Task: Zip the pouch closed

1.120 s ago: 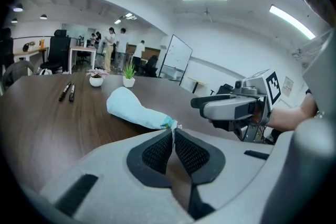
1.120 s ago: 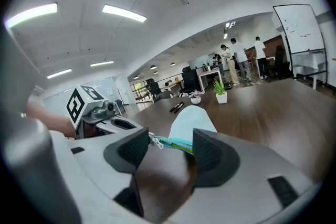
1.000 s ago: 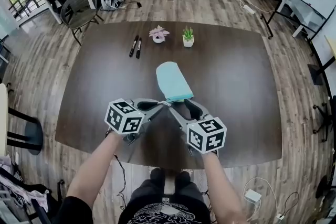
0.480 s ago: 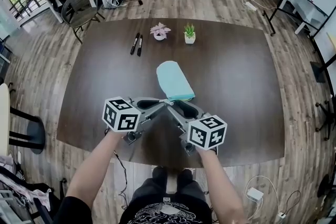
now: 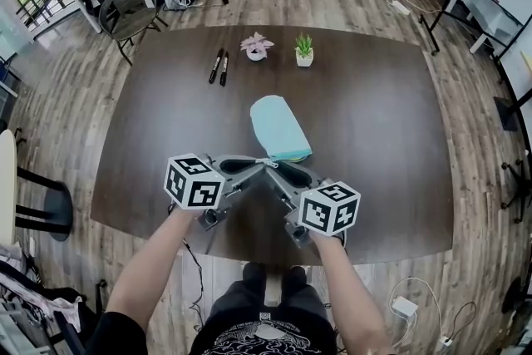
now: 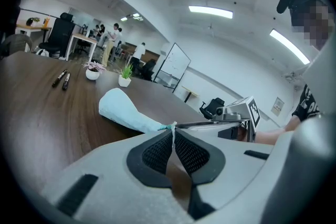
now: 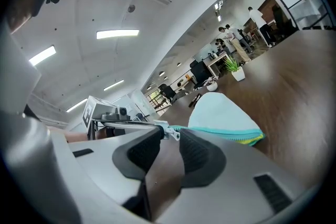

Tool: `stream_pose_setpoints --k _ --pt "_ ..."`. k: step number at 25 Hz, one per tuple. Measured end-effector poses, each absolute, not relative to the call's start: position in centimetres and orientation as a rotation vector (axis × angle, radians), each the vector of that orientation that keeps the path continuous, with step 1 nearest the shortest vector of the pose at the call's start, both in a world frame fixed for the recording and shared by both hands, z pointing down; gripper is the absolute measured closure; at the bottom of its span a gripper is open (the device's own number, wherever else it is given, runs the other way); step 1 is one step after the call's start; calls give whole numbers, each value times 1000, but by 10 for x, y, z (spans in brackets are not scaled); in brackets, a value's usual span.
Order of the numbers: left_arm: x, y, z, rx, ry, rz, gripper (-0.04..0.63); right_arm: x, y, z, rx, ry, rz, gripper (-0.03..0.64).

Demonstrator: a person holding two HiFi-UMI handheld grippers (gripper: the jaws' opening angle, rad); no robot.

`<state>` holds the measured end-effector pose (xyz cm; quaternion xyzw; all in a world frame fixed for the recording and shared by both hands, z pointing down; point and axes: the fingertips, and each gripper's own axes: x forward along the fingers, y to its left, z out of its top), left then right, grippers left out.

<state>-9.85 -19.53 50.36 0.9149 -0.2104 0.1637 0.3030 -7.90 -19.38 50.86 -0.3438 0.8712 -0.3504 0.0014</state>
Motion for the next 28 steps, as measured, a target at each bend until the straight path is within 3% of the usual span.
stream_pose_setpoints --k 11,28 --pt "-103 -199 506 2422 -579 436 572 -78 -198 513 -1129 2755 -1086 595" --pt "-110 -196 509 2406 -633 430 572 -85 -192 514 -1142 2856 -1024 612"
